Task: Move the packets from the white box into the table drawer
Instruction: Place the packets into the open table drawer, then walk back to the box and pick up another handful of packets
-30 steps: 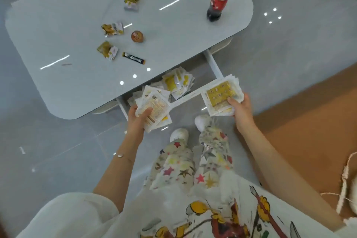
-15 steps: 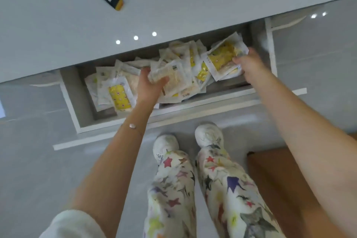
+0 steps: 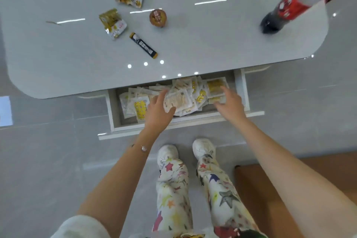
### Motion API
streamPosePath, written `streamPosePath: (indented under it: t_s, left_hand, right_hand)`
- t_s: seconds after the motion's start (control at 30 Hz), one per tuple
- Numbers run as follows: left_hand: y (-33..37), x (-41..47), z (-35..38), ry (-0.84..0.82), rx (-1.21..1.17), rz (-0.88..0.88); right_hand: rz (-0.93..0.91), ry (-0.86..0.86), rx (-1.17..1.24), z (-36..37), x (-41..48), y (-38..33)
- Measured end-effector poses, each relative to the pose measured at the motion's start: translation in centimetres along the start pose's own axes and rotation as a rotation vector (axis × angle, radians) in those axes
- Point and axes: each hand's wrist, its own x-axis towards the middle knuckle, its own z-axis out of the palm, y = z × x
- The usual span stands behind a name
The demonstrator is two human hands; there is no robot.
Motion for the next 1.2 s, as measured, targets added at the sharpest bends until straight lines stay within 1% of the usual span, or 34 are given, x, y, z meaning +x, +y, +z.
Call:
streamPosePath:
  t_s: [0.07, 0.13, 0.2, 0.23, 0.3, 0.4, 0.53, 0.7, 0.83, 0.97, 1.2]
  left_hand:
    - [2.5, -3.9, -3.9, -0.030, 0.113, 0.020]
    - [4.8, -7.5, -7.6, -0.041, 0.244, 0.042]
    - [6.8, -10.9, -11.0, -0.061, 0.248, 0.039]
    - [7.6, -12.5, -12.5, -0.043, 0.231, 0.050]
    - [9.2, -15.8, -15.3, 0.031, 0.266, 0.106]
    - [10.3, -20.1, -18.7, 0.178, 0.384, 0.174]
    - [9.4, -25.0, -22.3, 0.349, 0.398, 0.125]
    - [5.7, -31.4, -25.1, 0.544, 0.332, -0.042]
    - [1.5, -36.1, -26.4, 0.648, 0.315, -0.197]
    - [-4.4, -41.0, -28.3, 0.723, 0.287, -0.356]
    - [-15.8, -50.0, -32.5, 0.871, 0.223, -0.555]
  right_hand:
    - [-0.113, -0.005, -0.125, -3.8, -4.3, -3.6]
    - [-0.174, -0.049, -0.260, -7.7, -8.1, -7.0]
    - [-0.222, -0.092, -0.334, -11.0, -11.5, -10.0]
    - [-0.264, -0.087, -0.351, -12.5, -13.1, -11.4]
    - [-0.361, -0.057, -0.402, -15.2, -16.2, -13.9]
    - [-0.495, -0.002, -0.506, -18.0, -19.9, -17.0]
    - [-0.685, 0.021, -0.546, -19.0, -23.5, -21.1]
    - [-0.907, 0.006, -0.603, -17.6, -26.8, -27.4]
    - [-1.084, -0.027, -0.701, -14.8, -29.9, -32.4]
    - [-1.236, -0.111, -0.753, -9.7, -34.1, -37.5]
    - [-1.441, -0.229, -0.817, 1.9, -42.7, -46.9]
